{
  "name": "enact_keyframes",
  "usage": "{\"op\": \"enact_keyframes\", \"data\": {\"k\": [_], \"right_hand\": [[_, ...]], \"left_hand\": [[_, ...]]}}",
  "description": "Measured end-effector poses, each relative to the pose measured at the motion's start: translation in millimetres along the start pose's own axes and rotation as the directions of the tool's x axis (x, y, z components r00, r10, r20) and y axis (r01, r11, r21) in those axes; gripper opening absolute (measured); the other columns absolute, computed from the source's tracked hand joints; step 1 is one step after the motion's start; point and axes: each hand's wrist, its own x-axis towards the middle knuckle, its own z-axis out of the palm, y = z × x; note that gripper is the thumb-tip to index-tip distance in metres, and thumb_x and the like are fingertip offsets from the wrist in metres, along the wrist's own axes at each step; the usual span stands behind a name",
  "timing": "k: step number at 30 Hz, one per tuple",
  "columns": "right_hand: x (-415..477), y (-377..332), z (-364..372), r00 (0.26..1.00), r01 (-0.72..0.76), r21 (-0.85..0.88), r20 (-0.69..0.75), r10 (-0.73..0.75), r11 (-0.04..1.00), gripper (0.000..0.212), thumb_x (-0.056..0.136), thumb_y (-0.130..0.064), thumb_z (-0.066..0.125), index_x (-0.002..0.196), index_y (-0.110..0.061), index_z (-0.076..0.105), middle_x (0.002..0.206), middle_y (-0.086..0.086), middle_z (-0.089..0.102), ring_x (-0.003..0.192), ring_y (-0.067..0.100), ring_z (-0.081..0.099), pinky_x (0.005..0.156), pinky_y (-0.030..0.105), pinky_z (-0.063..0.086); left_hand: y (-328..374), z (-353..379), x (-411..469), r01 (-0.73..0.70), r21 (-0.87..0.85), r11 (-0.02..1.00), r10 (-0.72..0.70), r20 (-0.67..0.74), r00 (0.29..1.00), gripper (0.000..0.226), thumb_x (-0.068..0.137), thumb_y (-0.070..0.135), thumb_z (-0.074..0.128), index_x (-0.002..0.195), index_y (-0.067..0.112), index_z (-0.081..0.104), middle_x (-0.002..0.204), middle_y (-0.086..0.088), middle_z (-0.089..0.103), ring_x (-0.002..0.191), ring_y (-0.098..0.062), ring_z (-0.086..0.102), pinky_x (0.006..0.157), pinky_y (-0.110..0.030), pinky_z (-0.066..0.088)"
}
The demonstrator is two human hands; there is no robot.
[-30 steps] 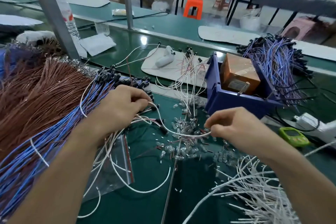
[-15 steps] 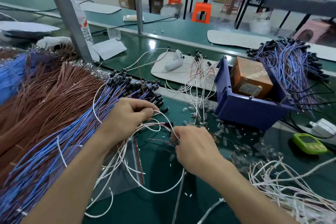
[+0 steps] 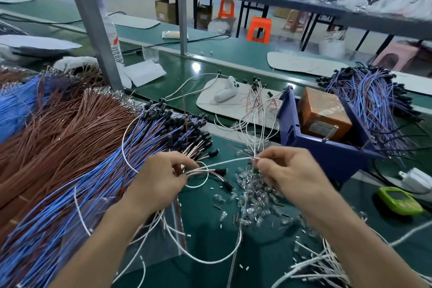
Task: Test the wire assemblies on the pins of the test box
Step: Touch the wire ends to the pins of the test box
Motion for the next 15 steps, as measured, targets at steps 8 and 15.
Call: {"op": "enact_keyframes", "data": {"k": [8,15], "right_hand": [[-18,1,-65,0.984,0.001,0.17,-0.176,0.029,0.986,0.026,0.096,-0.008,0.065,0.078,-0.021,0.08,0.077,0.017,0.061,0.051,0.011,0.042,0.047,0.017,0.035],[-35,-3,-75,0.988,0.044,0.037,-0.149,-0.038,0.998,0.029,0.098,-0.005,0.063,0.078,-0.017,0.078,0.057,0.007,0.051,0.045,0.011,0.038,0.04,0.019,0.028]], "left_hand": [[-5,-8,-1,0.065,0.126,0.99,-0.065,-0.007,0.998,0.036,0.088,0.013,0.075,0.073,0.046,0.076,0.074,0.018,0.074,0.067,-0.008,0.067,0.058,-0.023,0.051],[66,-2,-10,-0.209,-0.068,0.976,0.176,-0.327,0.929,0.027,0.082,0.021,0.084,0.102,0.039,0.079,0.097,0.028,0.072,0.091,0.011,0.063,0.079,-0.004,0.046]]}}
